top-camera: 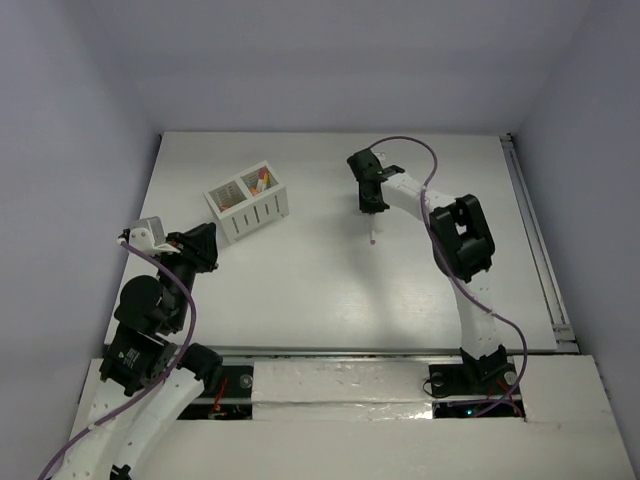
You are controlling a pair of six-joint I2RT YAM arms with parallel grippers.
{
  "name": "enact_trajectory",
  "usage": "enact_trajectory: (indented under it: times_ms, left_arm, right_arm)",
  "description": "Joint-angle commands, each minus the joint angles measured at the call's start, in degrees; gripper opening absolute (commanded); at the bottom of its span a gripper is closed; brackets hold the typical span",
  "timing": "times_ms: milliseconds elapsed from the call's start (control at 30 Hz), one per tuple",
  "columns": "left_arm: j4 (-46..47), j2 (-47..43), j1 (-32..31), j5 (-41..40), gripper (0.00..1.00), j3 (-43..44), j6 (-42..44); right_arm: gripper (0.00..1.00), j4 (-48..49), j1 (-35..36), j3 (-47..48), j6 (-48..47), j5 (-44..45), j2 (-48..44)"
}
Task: Sort the stationery into containers
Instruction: Pick up the pen from the center of the board, then place the pen in the storage box.
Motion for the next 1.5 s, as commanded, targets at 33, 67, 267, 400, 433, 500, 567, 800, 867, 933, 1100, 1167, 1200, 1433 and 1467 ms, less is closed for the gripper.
enact_trajectory:
  times_ms: [33, 67, 267, 400, 433, 500, 567, 800, 867, 933, 1100, 1167, 1200, 1433, 1467]
  left_arm:
    - [2.7, -0.8, -0.3, -0.2, 0.15, 0.7, 0.9]
    - [2.7, -0.7, -0.3, -0.2, 0.15, 0.6, 0.9]
    - [2.9, -0.1, -0.3, -0.1, 0.16, 0.6, 0.8]
    - [2.9, 0.4, 0.2, 0.2, 0.16, 0.6, 0.9]
    - [3.0, 0.6, 0.2, 0.3, 0.16, 0.5, 0.9]
    - [3.0, 0.8, 0.7, 0.4, 0.16, 0.5, 0.9]
    - [3.0, 1.1, 0.7, 0.4, 0.16, 0.6, 0.9]
    - [2.9, 1.7, 0.7, 0.2, 0.16, 0.5, 1.0]
    - [2.9, 1.9, 0.7, 0.3, 0.16, 0.6, 1.0]
    - [3.0, 2.0, 0.7, 0.3, 0.16, 0.5, 1.0]
    - [3.0, 2.3, 0.7, 0.4, 0.16, 0.5, 1.0]
    - [3.0, 2.4, 0.7, 0.5, 0.16, 0.6, 1.1]
    - [3.0, 2.5, 0.7, 0.6, 0.16, 0.6, 1.0]
    - [3.3, 2.8, 0.7, 0.8, 0.16, 0.6, 1.2]
    - [3.3, 2.8, 0.7, 0.8, 0.16, 0.6, 1.2]
  right_arm:
    - [0.00, 5.0, 0.6, -6.7, 0.2, -6.1, -3.9]
    - [0.00, 10.9, 0.6, -8.3, 0.6, -9.2, -5.7]
    - [0.00, 31.5, 1.2, -18.8, 6.2, -22.0, -18.3]
    - [0.00, 43.1, 1.2, -18.3, 11.2, -27.8, -20.4]
    - [0.00, 45.2, 1.2, -17.9, 12.4, -29.0, -20.3]
    - [0.00, 51.5, 1.2, -15.8, 15.7, -30.8, -19.3]
    - [0.00, 57.7, 2.7, -13.9, 16.9, -29.4, -17.3]
    - [0.00, 66.7, 7.1, 0.5, 15.5, -23.3, -6.8]
    - [0.00, 67.5, 8.4, 6.3, 14.0, -21.5, -4.0]
    - [0.00, 67.8, 10.0, 10.1, 11.1, -20.3, 0.3]
    - [0.00, 64.9, 12.6, 20.5, 3.7, -17.6, 7.3]
    - [0.00, 65.4, 13.3, 21.0, 1.5, -16.0, 8.9]
    - [0.00, 65.4, 13.9, 21.8, 0.5, -15.7, 9.4]
    - [0.00, 63.4, 16.5, 25.9, -9.4, -12.7, 13.6]
    - [0.00, 63.5, 16.6, 25.9, -10.4, -11.6, 13.8]
